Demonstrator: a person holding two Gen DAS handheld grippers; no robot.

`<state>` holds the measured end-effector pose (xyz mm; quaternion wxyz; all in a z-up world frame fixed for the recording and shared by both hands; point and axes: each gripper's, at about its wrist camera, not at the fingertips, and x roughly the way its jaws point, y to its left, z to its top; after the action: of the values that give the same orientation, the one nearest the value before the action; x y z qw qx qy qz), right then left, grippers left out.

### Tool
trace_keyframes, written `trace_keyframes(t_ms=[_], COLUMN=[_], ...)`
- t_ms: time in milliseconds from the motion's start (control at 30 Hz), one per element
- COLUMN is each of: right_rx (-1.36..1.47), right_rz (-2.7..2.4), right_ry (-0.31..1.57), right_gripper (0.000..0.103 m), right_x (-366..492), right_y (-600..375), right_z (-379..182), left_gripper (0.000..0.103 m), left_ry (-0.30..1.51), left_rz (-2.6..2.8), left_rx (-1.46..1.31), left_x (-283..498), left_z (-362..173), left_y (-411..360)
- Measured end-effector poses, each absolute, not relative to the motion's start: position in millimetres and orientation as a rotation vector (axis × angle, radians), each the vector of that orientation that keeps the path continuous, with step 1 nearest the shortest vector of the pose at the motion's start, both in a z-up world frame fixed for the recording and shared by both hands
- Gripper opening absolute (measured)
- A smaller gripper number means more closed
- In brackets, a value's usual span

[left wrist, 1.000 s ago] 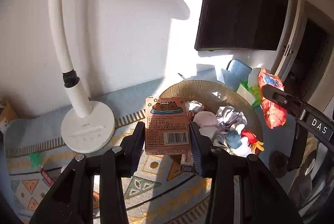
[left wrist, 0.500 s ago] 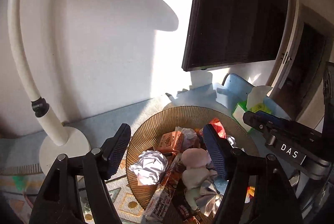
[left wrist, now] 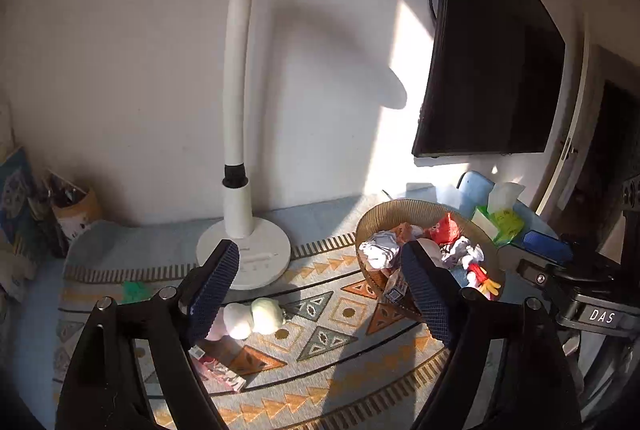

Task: Organize objects
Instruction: 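Open both grippers to drop the box and bag into the bowl, then move both grippers back over the rug toward the remaining items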

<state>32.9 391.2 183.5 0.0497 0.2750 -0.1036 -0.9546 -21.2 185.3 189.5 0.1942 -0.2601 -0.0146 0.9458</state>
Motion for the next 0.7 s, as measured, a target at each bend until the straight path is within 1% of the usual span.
trace_keyframes(t_ms=[133, 167, 200, 233, 267, 333, 400, 467, 533, 700], right_rx=[0.973, 0.991, 1.011, 1.034, 1.056, 1.074, 1.091, 1.092, 1.066, 1.141], right_rz=[-2.808, -2.804, -2.818, -2.826, -2.816, -2.778, -2.772, -2.783, -2.795, -2.790], right_ry=[-0.222, -0.193, -0.125, -0.062, -0.037, -0.068, -0.092, -0.100, -0.116, -0.069], right_gripper=[0.103, 0.103, 0.103, 0.103, 0.102, 0.102, 0.102, 0.102, 0.102, 0.102], right_x=[27, 25, 21, 19, 17, 17, 17, 14, 15, 8], right_y=[348, 340, 331, 324, 321, 321, 323, 326, 328, 320], right_z=[133, 120, 104, 92, 78, 58, 45, 45, 45, 38], left_gripper=[0.094, 0.095, 0.095, 0.095, 0.094, 0.094, 0.094, 0.093, 0.095, 0.096], left_ry=[-0.115, -0.132, -0.129, -0.106, -0.086, -0.053, -0.055, -0.089, -0.140, -0.103], left_rz=[2.764, 2.809, 2.864, 2.915, 2.956, 2.978, 2.972, 2.943, 2.959, 2.951], left_rx=[-0.822, -0.851, -0.893, -0.942, -0.998, -1.119, -1.197, -1.277, -1.186, -1.270], left_x=[4, 8, 11, 12, 11, 9, 7, 3, 9, 8], left_z=[152, 139, 122, 106, 89, 54, 30, 23, 28, 18], left_y=[120, 105, 88, 76, 66, 49, 39, 34, 29, 35])
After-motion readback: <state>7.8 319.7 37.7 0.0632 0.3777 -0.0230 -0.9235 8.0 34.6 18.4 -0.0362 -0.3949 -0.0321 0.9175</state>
